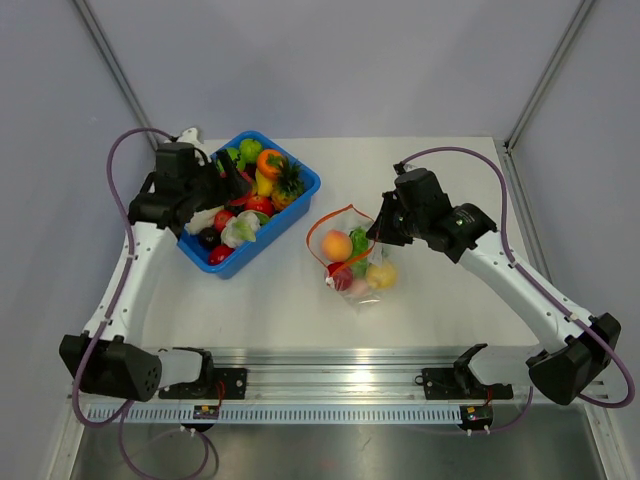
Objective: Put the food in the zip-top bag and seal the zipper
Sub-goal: Pick up the fake vegetable from the bin.
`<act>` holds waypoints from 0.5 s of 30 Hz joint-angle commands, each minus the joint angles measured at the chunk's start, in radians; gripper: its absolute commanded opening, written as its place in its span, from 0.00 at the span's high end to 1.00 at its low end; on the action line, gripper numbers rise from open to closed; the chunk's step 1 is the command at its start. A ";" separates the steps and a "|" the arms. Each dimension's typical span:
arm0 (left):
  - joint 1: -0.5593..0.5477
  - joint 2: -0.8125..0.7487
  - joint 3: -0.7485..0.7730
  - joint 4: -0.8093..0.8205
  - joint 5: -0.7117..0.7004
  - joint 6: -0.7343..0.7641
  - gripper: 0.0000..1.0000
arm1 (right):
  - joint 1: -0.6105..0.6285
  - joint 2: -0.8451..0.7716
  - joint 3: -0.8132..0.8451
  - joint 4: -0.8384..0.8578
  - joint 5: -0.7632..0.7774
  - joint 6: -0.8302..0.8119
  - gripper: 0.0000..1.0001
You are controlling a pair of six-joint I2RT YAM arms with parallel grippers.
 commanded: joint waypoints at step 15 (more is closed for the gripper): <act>-0.529 0.148 0.058 0.149 0.465 -0.090 0.46 | 0.018 -0.041 0.014 0.016 0.039 0.009 1.00</act>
